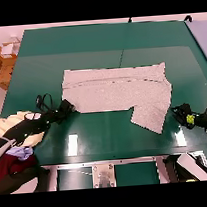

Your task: Fold the shirts.

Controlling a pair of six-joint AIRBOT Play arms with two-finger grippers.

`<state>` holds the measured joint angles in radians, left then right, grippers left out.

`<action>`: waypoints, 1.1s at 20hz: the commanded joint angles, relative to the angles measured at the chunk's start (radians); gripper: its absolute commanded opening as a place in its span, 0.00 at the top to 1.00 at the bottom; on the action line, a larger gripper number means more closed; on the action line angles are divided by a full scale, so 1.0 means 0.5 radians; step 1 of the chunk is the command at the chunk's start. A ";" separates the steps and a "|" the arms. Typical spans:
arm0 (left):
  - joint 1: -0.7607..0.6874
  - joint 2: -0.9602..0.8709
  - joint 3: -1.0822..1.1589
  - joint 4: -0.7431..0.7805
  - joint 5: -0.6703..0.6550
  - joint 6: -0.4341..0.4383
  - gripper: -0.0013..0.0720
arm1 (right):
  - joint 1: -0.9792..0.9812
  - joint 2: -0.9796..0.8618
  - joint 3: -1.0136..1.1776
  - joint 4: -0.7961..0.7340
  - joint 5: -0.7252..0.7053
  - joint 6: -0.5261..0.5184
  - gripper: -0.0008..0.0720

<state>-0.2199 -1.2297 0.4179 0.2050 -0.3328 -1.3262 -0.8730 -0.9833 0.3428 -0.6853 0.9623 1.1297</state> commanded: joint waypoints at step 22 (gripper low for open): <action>0.489 -0.085 0.114 0.237 -0.732 0.211 0.95 | 0.383 -0.421 0.095 0.074 0.243 -0.005 0.61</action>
<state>0.0158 -1.2736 0.4736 0.3248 -0.6720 -1.2297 -0.6819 -1.1976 0.3931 -0.6319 1.0447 1.1145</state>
